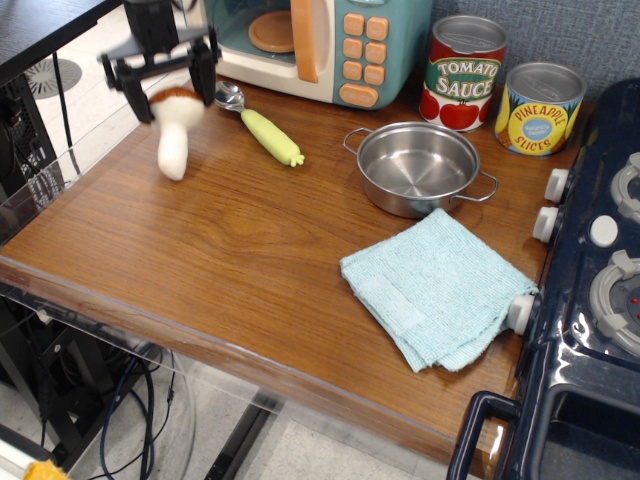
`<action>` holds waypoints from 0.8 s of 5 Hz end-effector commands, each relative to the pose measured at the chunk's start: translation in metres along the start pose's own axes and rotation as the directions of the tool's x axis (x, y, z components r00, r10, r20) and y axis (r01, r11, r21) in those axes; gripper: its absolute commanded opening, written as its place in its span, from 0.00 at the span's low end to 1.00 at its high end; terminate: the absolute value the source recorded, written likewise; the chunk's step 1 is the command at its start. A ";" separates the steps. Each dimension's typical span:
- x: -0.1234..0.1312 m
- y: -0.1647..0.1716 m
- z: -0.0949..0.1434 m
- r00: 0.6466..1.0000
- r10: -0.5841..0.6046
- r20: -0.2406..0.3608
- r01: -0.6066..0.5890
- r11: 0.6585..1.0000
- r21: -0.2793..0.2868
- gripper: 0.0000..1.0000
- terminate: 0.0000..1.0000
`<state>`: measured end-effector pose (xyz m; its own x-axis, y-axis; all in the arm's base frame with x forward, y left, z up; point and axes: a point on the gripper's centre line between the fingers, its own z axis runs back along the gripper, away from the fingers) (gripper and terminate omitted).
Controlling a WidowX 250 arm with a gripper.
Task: Move the mushroom directly in front of the microwave so that its near the ice cream scoop.
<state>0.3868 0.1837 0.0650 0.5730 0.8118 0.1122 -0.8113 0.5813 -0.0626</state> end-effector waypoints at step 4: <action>-0.013 -0.002 0.060 0.993 -0.006 0.119 0.017 0.995 -0.093 1.00 0.00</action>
<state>0.3799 0.1665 0.0844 0.5754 0.8056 0.1408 -0.8001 0.5902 -0.1074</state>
